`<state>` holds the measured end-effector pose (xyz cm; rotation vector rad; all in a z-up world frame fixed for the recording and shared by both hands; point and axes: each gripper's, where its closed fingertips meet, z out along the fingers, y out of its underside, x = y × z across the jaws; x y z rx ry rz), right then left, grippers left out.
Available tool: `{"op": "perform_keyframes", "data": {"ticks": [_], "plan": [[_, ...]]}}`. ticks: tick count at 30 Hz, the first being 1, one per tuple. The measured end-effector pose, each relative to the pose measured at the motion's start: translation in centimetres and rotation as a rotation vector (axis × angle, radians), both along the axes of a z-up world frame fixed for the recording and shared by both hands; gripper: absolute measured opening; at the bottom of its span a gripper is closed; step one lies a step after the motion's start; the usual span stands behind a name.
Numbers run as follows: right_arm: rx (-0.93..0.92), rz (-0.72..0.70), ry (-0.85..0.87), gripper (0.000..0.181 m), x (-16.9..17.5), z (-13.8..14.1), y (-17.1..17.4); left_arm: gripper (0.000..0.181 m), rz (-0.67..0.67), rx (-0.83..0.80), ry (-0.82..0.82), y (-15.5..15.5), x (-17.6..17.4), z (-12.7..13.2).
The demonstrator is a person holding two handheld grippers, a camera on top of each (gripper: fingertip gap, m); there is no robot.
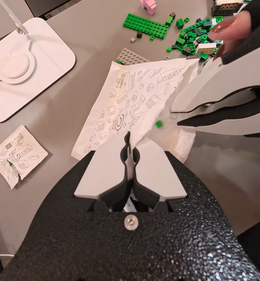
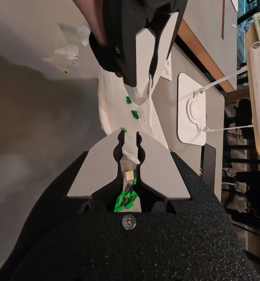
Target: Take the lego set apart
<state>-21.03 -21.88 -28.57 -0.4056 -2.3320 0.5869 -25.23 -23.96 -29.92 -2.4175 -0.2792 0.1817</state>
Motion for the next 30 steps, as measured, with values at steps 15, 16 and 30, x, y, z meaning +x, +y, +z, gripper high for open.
{"op": "perform_keyframes", "data": {"ticks": [15,16,30], "plan": [[-0.188,-0.268,-0.138,0.015,2.6,1.5,9.9,0.0,0.072,0.006,0.018,-1.3,-1.8,0.2],[-0.2,-0.289,-0.165,0.015,2.8,0.9,10.7,0.0,0.078,0.004,0.021,-1.4,-1.9,0.2],[-0.21,-0.391,-0.445,0.013,3.1,-7.0,14.2,0.0,0.092,0.006,0.035,-1.6,-2.3,0.3]]}}
